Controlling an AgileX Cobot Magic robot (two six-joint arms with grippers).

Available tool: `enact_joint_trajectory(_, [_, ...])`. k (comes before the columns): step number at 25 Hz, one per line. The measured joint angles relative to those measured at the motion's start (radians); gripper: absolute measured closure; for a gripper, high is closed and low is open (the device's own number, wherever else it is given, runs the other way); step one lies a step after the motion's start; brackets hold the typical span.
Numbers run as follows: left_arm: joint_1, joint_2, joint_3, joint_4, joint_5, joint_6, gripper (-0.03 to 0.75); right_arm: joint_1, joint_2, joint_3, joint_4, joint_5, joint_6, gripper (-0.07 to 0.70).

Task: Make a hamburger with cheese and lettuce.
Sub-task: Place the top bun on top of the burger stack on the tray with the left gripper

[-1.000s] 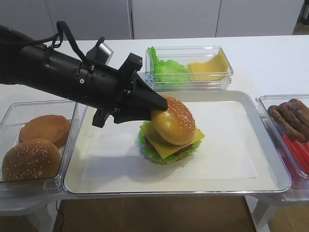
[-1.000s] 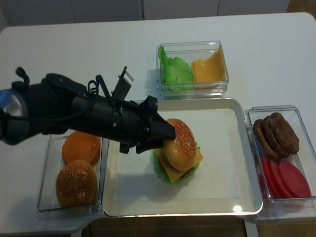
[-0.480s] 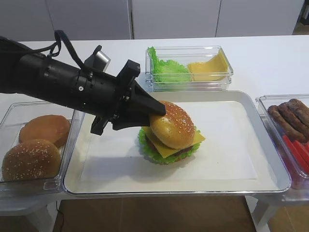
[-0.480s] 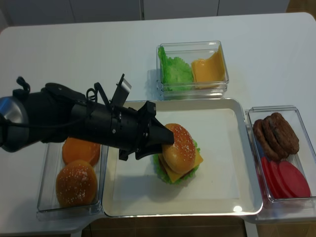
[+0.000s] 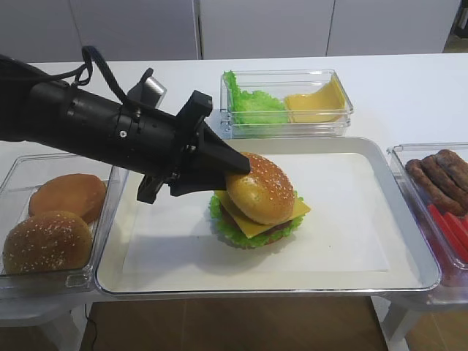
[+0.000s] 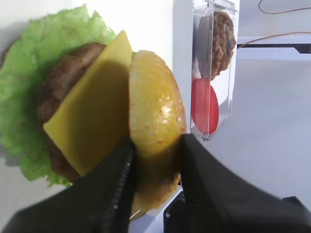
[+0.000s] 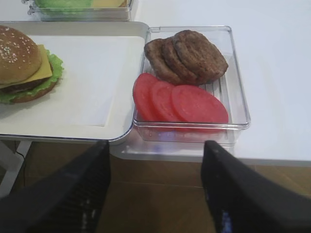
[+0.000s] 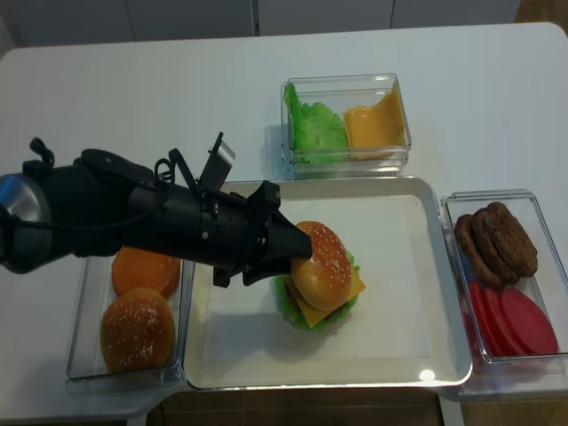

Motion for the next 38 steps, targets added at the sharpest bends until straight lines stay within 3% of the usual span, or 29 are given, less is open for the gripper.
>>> enact_joint_trajectory(6, [0.0,0.0,0.0,0.0,-0.009,0.012,0.464,0.0,0.0,0.0,0.0,0.0,0.0,0.184])
enact_joint_trajectory(15, [0.0,0.0,0.002,0.015,-0.036,0.046,0.334,0.0,0.0,0.0,0.0,0.0,0.0,0.185])
enact_joint_trajectory(38, [0.0,-0.025,0.004,0.084,-0.062,0.088,0.3,0.0,0.0,0.0,0.0,0.0,0.0,0.185])
